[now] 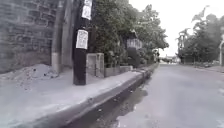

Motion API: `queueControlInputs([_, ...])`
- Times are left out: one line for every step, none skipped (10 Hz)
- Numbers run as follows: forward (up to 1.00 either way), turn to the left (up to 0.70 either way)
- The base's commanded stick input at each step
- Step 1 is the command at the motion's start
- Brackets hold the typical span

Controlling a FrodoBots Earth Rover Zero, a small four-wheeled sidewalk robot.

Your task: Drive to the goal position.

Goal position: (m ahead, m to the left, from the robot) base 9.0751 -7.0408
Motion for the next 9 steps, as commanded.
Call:
queueControlInputs([0.37,-0.74])
queueControlInputs([0.37,-0.74])
queueControlInputs([0.37,-0.74])
queueControlInputs([0.37,-0.74])
queueControlInputs([0.38,-0.76])
queueControlInputs([0.39,-0.78])
queueControlInputs([0.39,-0.78])
queueControlInputs([0.39,-0.78])
queueControlInputs([0.39,-0.78])
